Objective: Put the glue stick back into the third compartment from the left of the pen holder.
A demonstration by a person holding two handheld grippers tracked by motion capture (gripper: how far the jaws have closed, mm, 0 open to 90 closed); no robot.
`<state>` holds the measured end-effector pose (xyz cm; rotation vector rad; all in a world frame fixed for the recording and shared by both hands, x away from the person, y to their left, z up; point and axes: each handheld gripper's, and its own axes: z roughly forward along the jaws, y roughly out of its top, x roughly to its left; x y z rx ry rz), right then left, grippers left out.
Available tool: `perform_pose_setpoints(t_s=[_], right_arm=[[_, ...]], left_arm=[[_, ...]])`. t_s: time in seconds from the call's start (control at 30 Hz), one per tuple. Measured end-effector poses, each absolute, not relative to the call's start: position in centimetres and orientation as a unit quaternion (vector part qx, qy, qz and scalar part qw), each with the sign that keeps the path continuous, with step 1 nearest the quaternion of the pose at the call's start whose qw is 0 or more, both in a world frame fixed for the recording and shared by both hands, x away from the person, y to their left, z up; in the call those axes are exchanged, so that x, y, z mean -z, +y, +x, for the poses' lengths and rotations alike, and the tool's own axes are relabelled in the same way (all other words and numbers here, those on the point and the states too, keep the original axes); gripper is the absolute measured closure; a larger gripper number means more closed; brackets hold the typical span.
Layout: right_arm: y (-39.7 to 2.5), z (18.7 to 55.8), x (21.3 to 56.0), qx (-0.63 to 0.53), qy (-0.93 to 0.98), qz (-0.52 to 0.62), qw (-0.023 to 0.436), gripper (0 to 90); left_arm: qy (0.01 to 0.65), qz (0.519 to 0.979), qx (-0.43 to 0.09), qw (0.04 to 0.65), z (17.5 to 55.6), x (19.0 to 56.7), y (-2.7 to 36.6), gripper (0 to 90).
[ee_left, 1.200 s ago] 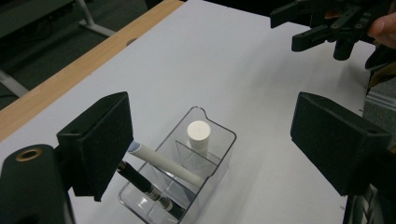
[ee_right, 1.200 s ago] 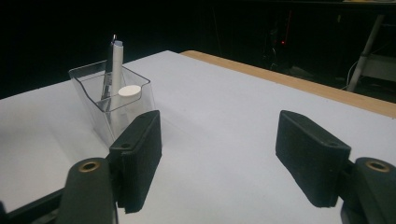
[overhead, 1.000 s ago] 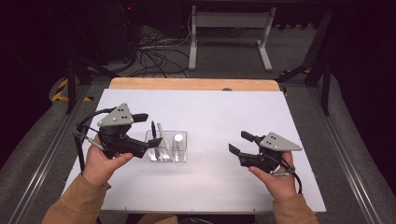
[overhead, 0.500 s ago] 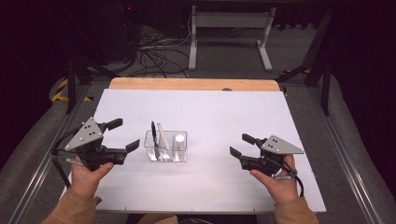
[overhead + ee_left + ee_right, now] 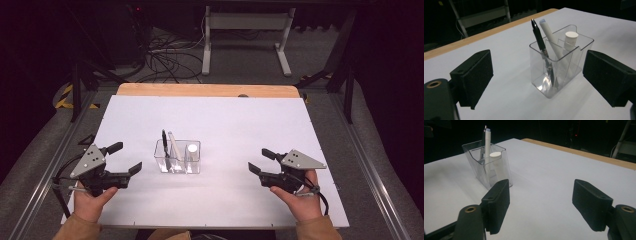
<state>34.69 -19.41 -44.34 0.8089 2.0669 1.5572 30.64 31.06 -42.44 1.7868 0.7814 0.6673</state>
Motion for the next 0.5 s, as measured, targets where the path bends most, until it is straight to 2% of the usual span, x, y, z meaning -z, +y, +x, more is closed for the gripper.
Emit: perform_pose_setpoints(t_s=[0.5], right_arm=[[-19.8,34.8,44.9,-0.552,0.752,0.292,0.210,30.8]], left_arm=[[0.327,0.755,-0.262,0.505,30.1,45.7,31.4,9.6]])
